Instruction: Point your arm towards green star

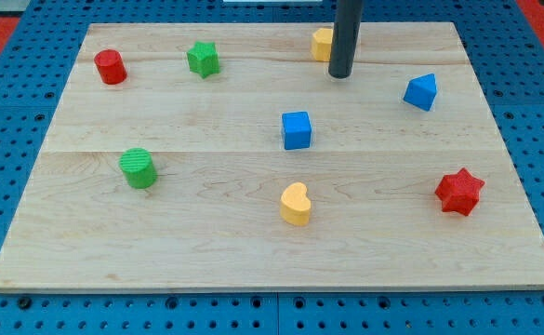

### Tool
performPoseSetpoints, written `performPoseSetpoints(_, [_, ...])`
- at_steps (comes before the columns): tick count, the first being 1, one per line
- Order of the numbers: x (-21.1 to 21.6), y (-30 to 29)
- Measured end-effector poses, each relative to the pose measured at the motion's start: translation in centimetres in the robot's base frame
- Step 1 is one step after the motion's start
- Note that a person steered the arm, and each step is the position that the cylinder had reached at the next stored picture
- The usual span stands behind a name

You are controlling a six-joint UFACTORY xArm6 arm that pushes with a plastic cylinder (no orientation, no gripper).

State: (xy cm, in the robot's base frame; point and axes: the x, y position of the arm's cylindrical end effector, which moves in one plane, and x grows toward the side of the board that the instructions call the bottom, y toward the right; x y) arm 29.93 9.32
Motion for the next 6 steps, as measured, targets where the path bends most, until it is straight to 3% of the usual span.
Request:
performPoseSetpoints(2, [-2.6,-1.6])
performPoseSetpoints(4, [-6.2,-8.5])
performPoseSetpoints(5, [-4.1,-10.1])
performPoseSetpoints(6, [-5.4,-11.5])
